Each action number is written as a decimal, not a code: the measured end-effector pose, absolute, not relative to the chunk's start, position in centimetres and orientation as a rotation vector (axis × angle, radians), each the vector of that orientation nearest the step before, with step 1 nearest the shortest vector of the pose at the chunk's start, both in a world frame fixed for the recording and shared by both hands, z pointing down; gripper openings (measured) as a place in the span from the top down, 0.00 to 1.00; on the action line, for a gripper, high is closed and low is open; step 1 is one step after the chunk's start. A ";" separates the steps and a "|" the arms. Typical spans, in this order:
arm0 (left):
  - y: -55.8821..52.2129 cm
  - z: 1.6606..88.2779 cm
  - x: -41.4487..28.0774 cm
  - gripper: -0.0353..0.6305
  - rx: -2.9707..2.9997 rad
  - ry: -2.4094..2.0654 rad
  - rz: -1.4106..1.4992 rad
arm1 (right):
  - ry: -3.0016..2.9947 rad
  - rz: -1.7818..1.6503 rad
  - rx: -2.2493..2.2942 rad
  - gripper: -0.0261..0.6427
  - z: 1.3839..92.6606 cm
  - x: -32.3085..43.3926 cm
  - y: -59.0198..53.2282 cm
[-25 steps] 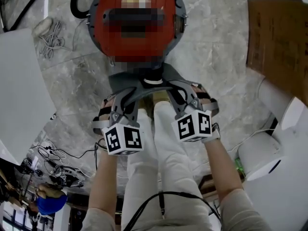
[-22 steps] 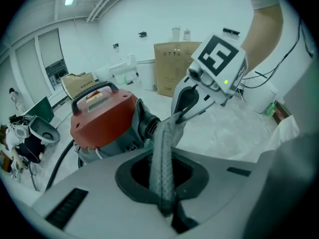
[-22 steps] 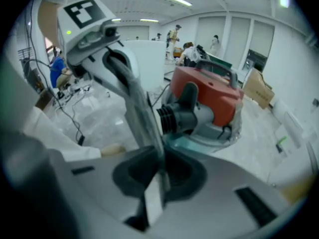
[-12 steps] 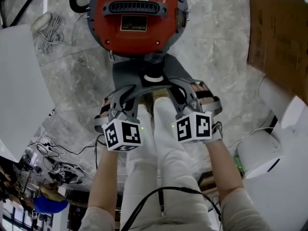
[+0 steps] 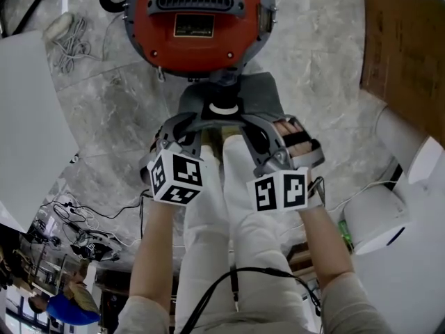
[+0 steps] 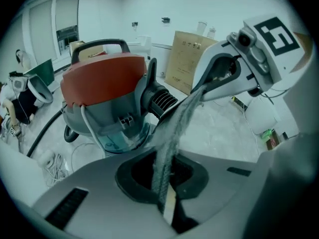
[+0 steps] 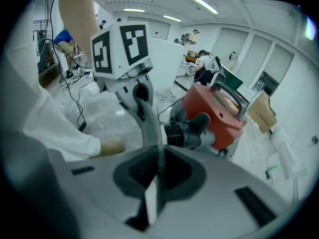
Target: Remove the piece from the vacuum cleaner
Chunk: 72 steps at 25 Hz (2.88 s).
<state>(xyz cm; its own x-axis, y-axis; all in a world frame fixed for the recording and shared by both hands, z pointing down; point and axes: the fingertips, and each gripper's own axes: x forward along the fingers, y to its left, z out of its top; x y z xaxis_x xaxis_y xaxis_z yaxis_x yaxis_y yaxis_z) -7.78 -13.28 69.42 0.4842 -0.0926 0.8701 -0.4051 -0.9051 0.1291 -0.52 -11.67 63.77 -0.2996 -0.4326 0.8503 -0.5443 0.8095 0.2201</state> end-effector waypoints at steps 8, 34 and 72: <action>-13.1 63.8 -6.8 0.90 2.484 -0.430 1.279 | -1.923 0.371 0.891 0.91 66.1 1.6 -11.1; -12.7 69.1 -8.3 0.90 2.291 -0.433 1.354 | -1.898 0.187 0.745 0.91 63.6 -0.8 -10.7; -12.9 69.1 -9.3 0.90 2.302 -0.521 1.314 | -1.874 0.200 0.747 0.91 63.5 -1.7 -10.3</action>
<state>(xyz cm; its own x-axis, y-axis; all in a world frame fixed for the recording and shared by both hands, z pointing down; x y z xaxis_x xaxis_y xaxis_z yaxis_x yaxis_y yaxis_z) -9.29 -12.91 69.09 0.4787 -0.1060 0.8716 -0.5205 -0.8337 0.1844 -1.75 -10.33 63.50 -0.2457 -0.4020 0.8821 -0.5792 0.7906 0.1990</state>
